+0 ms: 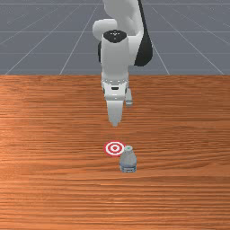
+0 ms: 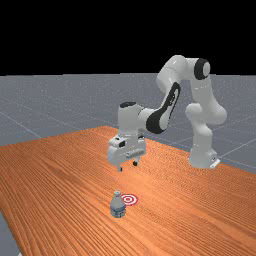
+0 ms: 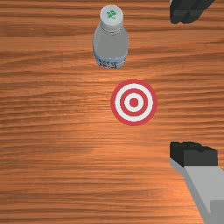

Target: Pick up the bottle and put it on the marker

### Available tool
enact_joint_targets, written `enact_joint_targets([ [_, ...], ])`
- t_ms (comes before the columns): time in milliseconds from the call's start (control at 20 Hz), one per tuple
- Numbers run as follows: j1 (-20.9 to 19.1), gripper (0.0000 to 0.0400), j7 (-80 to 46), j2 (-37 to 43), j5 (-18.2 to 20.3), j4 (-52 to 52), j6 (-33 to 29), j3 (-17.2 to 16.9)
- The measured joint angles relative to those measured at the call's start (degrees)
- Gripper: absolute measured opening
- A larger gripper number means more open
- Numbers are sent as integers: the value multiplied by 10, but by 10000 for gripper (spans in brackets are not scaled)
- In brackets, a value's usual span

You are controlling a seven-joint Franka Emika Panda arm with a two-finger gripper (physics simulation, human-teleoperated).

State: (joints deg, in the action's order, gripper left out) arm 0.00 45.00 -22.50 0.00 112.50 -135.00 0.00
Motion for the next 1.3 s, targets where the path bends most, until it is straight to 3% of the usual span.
enact_joint_targets([
  [50,-6,243,17,-1,2,-1,1,-1],
  [100,-17,148,35,-2,4,-3,1,-4],
  [150,-29,90,52,-4,7,-6,2,-8],
  [250,-53,33,87,-10,11,-16,6,-16],
  [300,-66,177,100,-10,26,-18,10,-13],
  [350,-65,265,95,-9,20,-17,9,-16],
  [400,-65,318,94,-9,19,-17,10,-17],
  [500,-63,370,94,-8,13,-17,9,-19],
  [700,-66,396,121,2,8,-19,25,-15],
  [750,-105,398,174,-5,114,-46,85,16],
  [800,-124,399,203,-9,158,-67,134,28],
  [900,-136,400,221,-2,190,-85,175,32],
  [950,-83,400,128,33,56,-43,84,-8],
  [1150,-78,400,106,-72,43,-222,221,-10],
  [1200,-75,400,90,-199,34,-455,389,-11],
  [1250,-61,400,76,-150,10,-353,287,-23],
  [1300,-76,400,103,-140,45,-325,227,-7],
])
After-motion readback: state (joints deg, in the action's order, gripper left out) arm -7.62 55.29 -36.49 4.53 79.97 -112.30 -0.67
